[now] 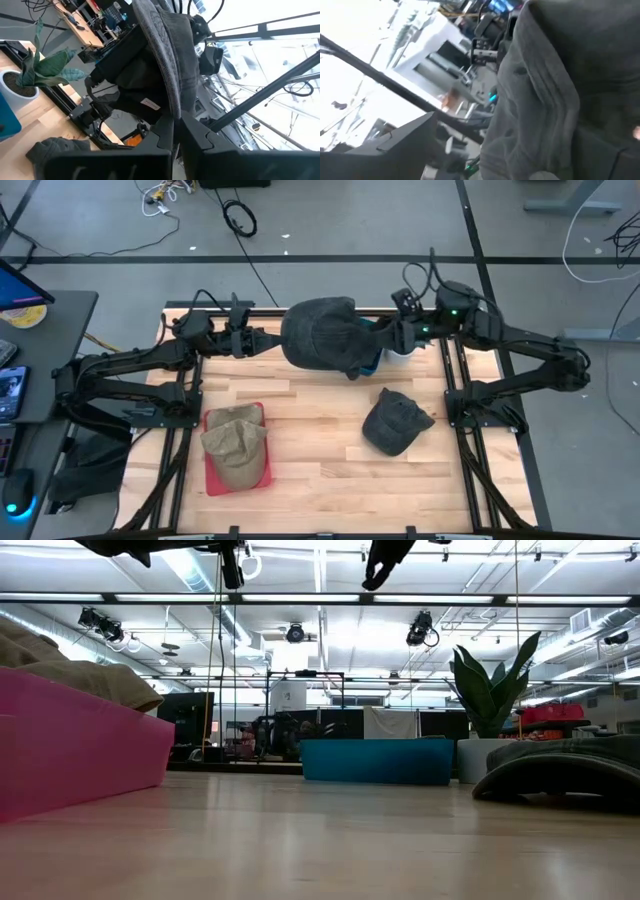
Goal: Pick & Place hat
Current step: Put the left black cap into the blue bin
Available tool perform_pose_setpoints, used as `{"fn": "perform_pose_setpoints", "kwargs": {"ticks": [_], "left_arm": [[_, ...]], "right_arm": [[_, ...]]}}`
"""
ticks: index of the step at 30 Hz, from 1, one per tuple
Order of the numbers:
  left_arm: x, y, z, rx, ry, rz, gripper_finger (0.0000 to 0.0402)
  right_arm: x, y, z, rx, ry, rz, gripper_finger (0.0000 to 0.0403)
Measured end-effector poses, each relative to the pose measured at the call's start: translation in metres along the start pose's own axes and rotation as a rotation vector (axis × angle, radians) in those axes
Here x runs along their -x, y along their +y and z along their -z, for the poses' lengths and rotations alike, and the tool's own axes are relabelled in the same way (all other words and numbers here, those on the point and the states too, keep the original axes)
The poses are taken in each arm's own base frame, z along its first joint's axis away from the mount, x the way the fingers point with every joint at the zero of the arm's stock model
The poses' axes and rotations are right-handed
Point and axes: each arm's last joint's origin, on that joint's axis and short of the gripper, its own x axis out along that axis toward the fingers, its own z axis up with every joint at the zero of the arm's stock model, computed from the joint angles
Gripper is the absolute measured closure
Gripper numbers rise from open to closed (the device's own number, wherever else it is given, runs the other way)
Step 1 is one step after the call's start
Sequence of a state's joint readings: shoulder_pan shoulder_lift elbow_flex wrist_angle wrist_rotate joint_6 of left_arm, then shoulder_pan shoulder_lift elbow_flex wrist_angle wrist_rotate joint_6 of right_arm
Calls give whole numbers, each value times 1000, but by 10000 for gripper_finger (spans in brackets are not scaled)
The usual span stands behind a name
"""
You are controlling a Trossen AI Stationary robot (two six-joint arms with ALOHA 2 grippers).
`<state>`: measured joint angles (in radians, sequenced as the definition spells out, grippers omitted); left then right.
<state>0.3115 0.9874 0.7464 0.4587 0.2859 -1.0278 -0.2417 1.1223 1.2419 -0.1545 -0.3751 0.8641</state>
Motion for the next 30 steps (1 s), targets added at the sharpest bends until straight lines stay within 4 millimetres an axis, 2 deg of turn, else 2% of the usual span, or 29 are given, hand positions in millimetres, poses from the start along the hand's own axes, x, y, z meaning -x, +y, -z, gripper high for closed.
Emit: {"fn": "perform_pose_setpoints", "kwargs": {"ticks": [7,19,26,30], "left_arm": [[0,0,0,-3,2,1,390],[0,0,0,-18,3,0,390],[0,0,0,-17,4,-7,390],[0,0,0,-17,0,-9,390]], "right_arm": [[-10,-2,0,-6,72,-93,21],[-2,27,-17,84,-55,-392,21],[-7,15,-10,15,35,-293,22],[-11,10,-8,12,41,-259,38]]}}
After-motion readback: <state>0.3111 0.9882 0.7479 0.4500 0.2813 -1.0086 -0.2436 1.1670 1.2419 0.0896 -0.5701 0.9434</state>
